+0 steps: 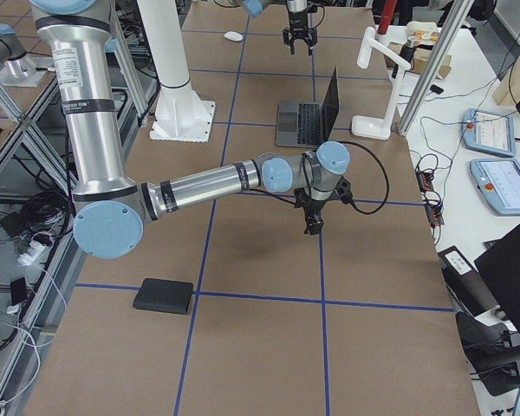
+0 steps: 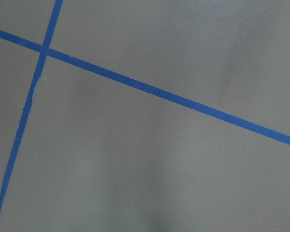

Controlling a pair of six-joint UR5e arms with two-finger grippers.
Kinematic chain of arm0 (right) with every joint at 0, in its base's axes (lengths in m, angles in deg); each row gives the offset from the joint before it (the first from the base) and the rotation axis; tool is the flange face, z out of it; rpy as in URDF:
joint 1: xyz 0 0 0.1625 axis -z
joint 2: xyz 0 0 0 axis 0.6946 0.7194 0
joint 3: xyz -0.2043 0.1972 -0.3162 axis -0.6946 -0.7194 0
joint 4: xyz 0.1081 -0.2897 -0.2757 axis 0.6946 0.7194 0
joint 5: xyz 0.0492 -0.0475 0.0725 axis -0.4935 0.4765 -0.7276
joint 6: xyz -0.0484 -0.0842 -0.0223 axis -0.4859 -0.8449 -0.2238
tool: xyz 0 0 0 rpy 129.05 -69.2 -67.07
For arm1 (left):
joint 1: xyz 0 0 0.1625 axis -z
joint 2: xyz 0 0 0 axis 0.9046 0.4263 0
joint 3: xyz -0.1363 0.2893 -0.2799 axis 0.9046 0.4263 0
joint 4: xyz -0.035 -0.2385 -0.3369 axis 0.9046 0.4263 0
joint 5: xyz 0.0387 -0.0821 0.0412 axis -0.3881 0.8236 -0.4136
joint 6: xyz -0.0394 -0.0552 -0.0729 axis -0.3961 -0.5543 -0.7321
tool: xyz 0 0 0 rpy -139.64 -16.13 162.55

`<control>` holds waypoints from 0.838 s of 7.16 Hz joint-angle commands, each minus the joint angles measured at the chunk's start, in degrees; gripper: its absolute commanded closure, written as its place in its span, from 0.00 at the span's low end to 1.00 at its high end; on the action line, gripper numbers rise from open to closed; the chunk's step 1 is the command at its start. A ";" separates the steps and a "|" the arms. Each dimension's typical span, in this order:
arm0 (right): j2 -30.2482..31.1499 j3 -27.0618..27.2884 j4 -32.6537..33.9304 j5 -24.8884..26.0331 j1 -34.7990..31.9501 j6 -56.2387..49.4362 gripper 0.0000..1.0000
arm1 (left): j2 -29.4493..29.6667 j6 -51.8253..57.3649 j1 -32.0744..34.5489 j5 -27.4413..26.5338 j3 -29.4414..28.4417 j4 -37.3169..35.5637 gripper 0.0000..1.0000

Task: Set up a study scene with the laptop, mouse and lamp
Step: 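Withdraw the left gripper from the laptop to the table edge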

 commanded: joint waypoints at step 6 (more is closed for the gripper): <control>7.94 5.30 -0.11 4.59 -0.18 3.87 0.00 | -24.18 61.97 9.94 3.26 9.01 0.28 0.01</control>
